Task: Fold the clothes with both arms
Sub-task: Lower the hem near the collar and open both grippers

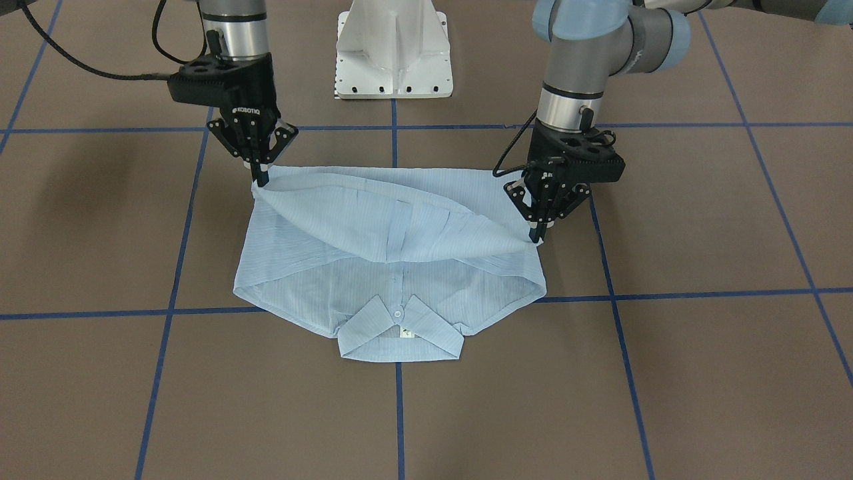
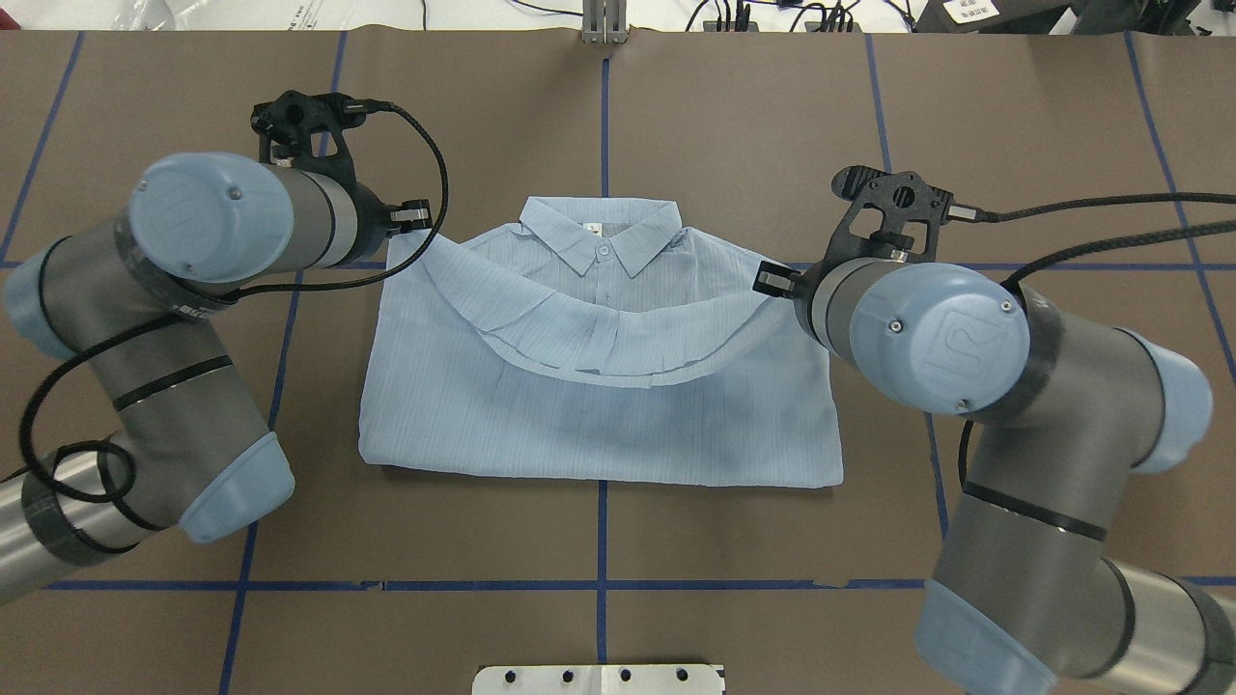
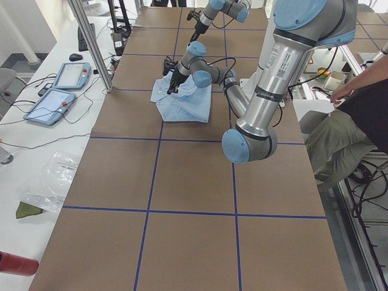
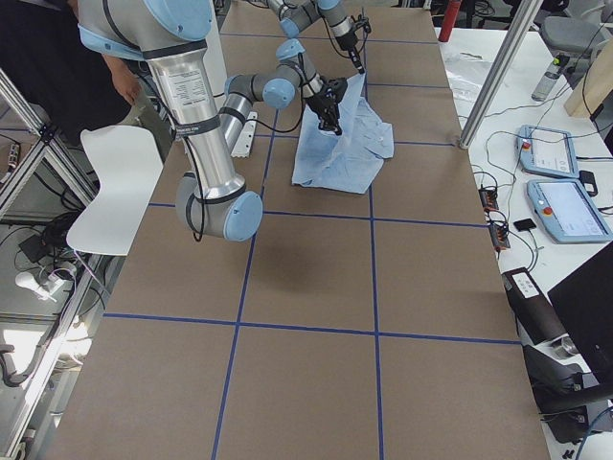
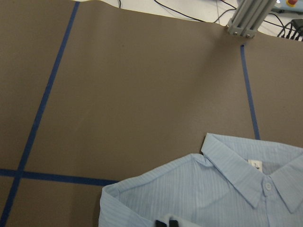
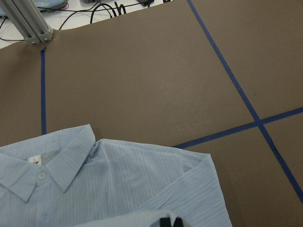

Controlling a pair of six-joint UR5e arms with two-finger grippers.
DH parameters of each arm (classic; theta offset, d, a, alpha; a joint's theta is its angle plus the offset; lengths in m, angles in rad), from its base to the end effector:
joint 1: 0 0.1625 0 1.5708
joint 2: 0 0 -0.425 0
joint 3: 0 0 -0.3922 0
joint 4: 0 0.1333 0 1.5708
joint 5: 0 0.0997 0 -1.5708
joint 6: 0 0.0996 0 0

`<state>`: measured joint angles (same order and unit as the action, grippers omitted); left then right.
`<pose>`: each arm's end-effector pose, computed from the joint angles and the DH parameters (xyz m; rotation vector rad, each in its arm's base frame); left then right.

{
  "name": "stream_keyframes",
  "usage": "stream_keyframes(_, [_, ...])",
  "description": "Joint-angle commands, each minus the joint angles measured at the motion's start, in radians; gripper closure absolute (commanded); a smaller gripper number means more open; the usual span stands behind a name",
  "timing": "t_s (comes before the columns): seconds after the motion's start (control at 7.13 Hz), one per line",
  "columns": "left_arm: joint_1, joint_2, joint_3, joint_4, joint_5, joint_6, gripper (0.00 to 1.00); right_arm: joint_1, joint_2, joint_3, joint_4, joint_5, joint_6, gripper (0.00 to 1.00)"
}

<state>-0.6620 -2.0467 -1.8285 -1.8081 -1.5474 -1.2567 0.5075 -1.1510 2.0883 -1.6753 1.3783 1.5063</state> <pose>0.4092 -0.4909 0.2516 0.4767 0.8517 -0.3314 -0.4021 -0.3979 0.2265 0.4125 -0.7534 0.4959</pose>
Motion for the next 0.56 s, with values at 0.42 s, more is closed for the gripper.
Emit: stream_keyframes(0.42, [-0.004,-0.015,0.320,-0.318,0.059,0.152,1.00,0.057,-0.015,-0.301,0.276,0.005,-0.072,1.00])
